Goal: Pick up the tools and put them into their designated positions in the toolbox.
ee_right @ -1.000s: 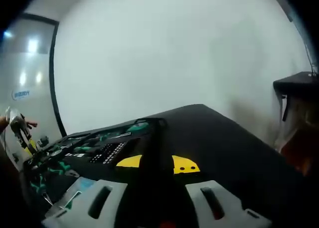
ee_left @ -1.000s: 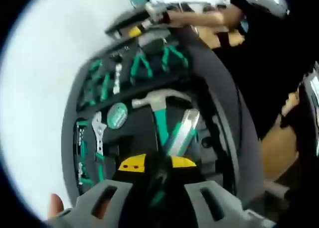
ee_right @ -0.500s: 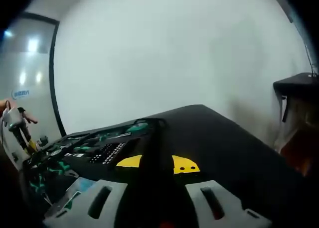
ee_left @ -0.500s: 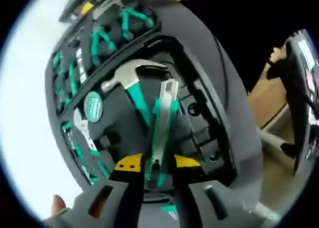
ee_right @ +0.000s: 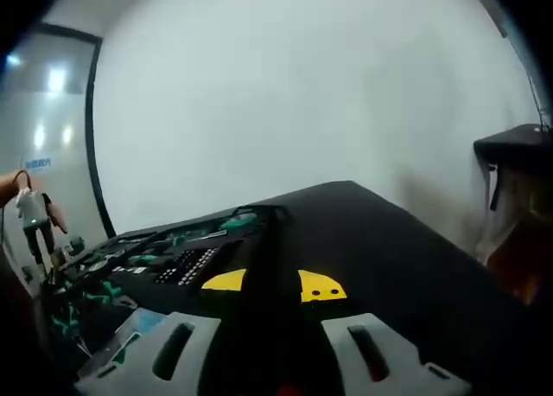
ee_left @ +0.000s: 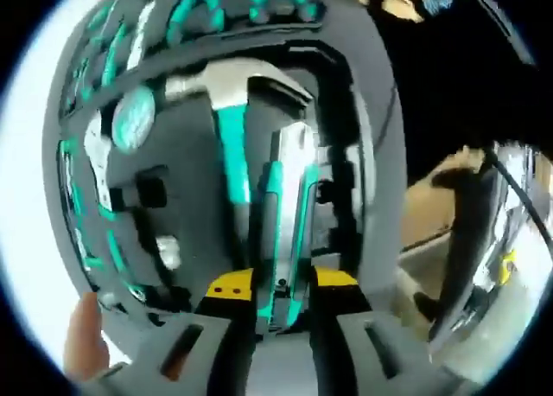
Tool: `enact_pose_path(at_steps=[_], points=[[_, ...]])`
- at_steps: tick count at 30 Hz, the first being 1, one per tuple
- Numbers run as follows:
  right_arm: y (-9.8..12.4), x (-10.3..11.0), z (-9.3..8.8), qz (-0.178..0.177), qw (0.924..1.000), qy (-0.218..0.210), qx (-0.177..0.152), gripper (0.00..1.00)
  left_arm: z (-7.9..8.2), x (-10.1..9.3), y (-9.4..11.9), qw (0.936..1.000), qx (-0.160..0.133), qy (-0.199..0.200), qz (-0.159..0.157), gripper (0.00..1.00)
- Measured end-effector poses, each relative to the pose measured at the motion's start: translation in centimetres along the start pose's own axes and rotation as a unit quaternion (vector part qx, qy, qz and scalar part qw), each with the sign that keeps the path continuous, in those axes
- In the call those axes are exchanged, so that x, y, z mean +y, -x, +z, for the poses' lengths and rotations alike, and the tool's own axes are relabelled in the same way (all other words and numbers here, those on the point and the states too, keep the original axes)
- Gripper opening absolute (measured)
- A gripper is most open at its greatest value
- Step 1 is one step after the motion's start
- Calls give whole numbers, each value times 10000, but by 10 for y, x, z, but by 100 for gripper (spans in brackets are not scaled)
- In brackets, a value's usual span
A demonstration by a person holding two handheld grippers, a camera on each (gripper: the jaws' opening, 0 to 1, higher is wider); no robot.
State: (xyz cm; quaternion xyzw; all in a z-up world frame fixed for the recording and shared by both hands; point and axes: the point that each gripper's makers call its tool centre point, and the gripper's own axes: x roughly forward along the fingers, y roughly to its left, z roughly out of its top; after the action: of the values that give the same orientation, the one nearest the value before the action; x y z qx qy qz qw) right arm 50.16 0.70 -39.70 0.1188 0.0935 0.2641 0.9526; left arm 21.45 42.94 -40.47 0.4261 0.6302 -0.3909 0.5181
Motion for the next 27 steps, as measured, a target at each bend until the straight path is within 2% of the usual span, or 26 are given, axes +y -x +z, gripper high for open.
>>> enact_pose_path(at_steps=[2,4,8,9,10,15,19,20,22,24,25,26,27], points=[[0,0,0,3,10000,1,0,19,-4,-7,0,9998,-183,38,-42,17],[0,0,0,5,10000,4,-2,19,-3,-16,-3,9989,-333,315,-85,17],[0,0,0,2,10000,8,-4,19,-7,-31,-7,9986,-288,415,-136,17],[0,1,0,1,10000,9,-5,19,-8,-36,-8,9971,-265,688,-184,17],[0,1,0,1,10000,12,-6,19,-9,-37,-10,9957,-268,856,-211,17],[1,1,0,-3,10000,13,-8,19,-10,-32,-9,9956,-318,871,-134,17],[1,0,0,-9,10000,10,-9,19,-10,-30,-10,9938,-527,981,-27,18],[1,1,0,-7,10000,1,-7,19,-9,-30,-9,9931,-650,977,-19,18],[1,0,0,-8,10000,2,-8,19,-6,-31,-9,9889,-1084,1017,38,20],[1,0,0,-10,10000,6,-9,19,-8,-35,-6,9825,-1422,1197,82,25],[1,0,0,-8,10000,9,-10,19,-10,-33,-5,9812,-1539,1142,223,26],[1,0,0,-9,10000,9,-10,19,-11,-33,-4,9758,-1692,1350,316,26],[1,0,0,-8,10000,9,-9,19,-11,-34,-3,9735,-1813,1339,375,26]])
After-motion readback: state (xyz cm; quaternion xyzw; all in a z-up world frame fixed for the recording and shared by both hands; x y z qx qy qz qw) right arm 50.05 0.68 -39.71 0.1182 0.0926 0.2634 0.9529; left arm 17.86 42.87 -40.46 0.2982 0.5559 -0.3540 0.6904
